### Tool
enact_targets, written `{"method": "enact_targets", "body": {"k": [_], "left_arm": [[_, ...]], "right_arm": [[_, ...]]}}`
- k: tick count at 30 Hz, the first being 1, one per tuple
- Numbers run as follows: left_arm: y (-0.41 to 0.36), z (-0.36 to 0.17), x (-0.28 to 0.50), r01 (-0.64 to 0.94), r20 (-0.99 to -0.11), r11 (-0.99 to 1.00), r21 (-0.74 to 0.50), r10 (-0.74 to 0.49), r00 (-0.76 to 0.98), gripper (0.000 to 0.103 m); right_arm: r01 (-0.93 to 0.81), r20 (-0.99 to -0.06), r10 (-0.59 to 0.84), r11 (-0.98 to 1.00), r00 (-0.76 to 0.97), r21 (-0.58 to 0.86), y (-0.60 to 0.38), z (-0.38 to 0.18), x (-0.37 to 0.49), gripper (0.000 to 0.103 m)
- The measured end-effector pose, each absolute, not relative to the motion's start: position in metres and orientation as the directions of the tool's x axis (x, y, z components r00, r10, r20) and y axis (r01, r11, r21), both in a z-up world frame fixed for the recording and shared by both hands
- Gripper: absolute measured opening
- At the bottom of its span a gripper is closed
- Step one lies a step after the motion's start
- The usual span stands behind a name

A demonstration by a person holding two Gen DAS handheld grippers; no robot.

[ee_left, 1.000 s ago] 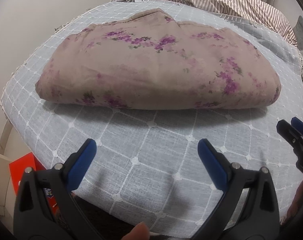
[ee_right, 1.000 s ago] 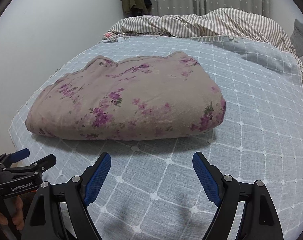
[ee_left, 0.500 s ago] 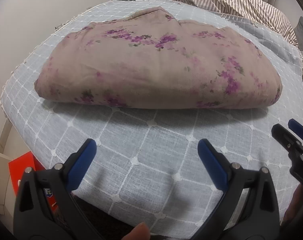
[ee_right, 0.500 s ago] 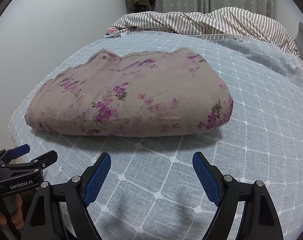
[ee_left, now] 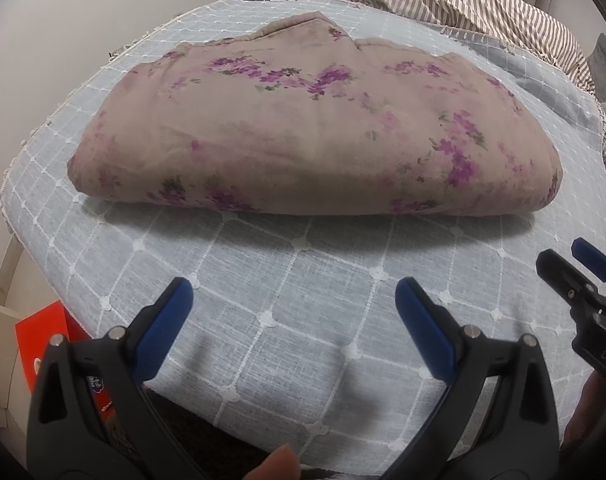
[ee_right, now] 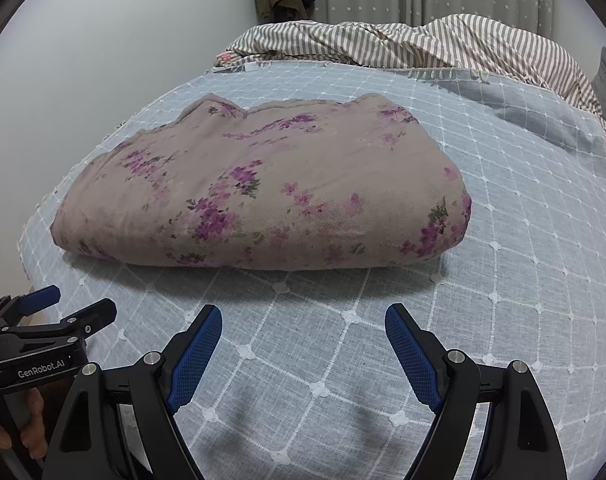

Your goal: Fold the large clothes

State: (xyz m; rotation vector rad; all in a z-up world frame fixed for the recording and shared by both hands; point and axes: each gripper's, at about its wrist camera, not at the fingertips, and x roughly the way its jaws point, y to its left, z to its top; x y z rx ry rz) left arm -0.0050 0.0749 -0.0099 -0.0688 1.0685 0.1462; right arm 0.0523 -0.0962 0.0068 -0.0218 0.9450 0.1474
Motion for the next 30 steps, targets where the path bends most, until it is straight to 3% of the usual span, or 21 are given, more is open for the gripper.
{"method": "enact_targets", "body": {"k": [30], "left_arm": [[0.0774, -0.0099, -0.0032, -0.15, -0.876, 0.988, 0.024, 0.094, 0.472, 0.101]], "right_arm": [[-0.154, -0.821, 0.113, 0.988, 0.559, 0.03, -0.0917, -0.0001, 0.0533, 0.085]]}}
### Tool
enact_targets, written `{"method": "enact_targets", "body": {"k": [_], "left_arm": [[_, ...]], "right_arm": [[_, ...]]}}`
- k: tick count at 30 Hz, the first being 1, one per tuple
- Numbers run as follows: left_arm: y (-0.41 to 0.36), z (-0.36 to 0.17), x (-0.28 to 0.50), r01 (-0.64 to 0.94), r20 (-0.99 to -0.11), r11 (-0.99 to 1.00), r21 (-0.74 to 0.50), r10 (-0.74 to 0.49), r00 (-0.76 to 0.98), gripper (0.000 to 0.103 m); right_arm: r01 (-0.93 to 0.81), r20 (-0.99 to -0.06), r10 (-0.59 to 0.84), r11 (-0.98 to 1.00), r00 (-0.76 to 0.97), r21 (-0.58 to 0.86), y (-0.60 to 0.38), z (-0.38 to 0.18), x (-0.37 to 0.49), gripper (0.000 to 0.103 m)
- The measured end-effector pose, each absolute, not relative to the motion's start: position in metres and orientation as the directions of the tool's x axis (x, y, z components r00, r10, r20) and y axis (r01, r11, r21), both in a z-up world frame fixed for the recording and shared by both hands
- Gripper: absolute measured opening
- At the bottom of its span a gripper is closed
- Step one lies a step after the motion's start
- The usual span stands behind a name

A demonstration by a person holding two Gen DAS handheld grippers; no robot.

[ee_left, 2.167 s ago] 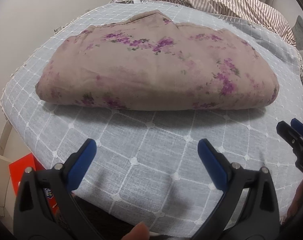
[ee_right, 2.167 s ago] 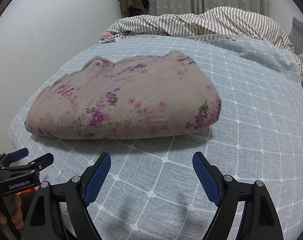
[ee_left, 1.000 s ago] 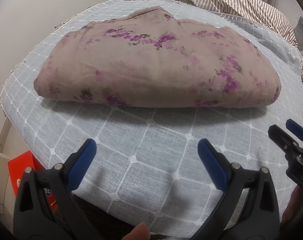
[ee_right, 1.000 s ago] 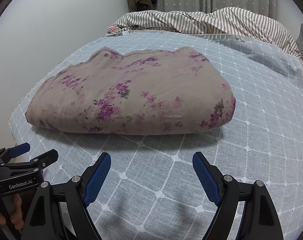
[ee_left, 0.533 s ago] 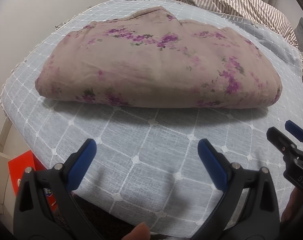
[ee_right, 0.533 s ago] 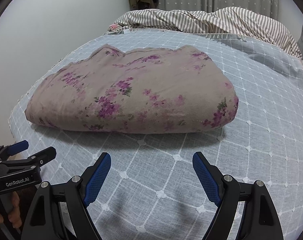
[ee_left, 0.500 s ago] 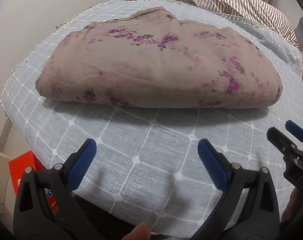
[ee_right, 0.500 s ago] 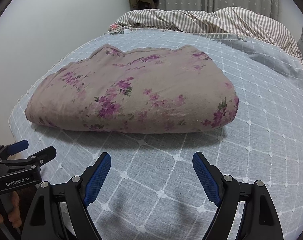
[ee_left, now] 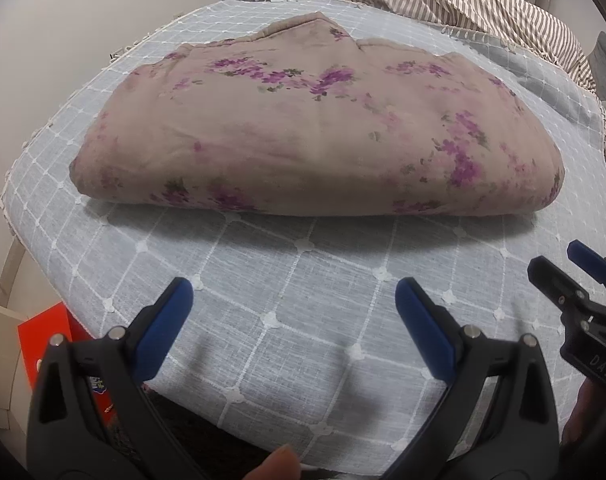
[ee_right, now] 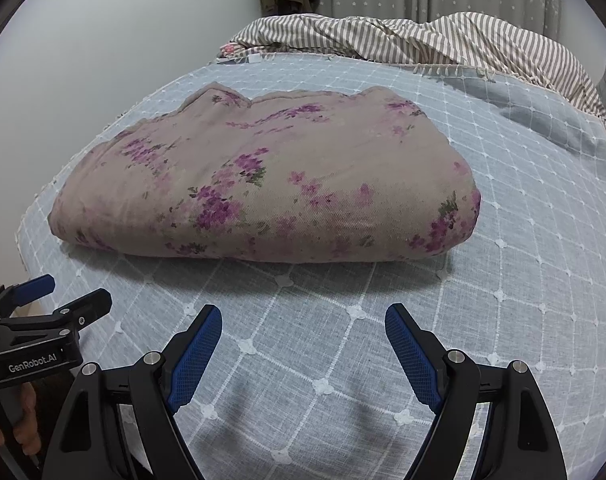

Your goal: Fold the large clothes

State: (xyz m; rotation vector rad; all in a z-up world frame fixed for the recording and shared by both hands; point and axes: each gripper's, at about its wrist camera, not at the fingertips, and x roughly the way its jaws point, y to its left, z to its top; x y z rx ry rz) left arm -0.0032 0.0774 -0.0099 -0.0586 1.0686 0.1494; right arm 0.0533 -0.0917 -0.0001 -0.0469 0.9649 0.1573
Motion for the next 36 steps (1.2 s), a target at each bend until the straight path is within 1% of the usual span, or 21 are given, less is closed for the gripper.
{"method": "enact_targets", "body": {"k": [12, 17, 22, 31, 36], "left_arm": [[0.076, -0.01, -0.003, -0.148, -0.875, 0.988, 0.034, 0.101, 0.474, 0.101], [0.079, -0.012, -0.002, -0.151, -0.876, 0.988, 0.018, 0.088, 0.474, 0.101], [0.081, -0.019, 0.005, -0.16, -0.887, 0.987, 0.025, 0.096, 0.452, 0.101], [0.065, -0.024, 0.007, -0.132, -0.893, 0.991, 0.02, 0.077, 0.443, 0.101], [0.06, -0.025, 0.008, -0.144, -0.902, 0.99, 0.002, 0.064, 0.427, 0.101]], "right_arm": [[-0.154, -0.822, 0.112, 0.988, 0.558, 0.03, -0.092, -0.001, 0.053, 0.085], [-0.158, -0.823, 0.115, 0.987, 0.556, 0.031, -0.091, -0.002, 0.053, 0.085], [-0.169, -0.831, 0.101, 0.986, 0.548, 0.008, -0.087, -0.007, 0.053, 0.085], [-0.181, -0.835, 0.1, 0.984, 0.541, 0.0, -0.087, -0.01, 0.051, 0.085], [-0.166, -0.835, 0.115, 0.986, 0.538, 0.029, -0.089, -0.008, 0.052, 0.085]]}}
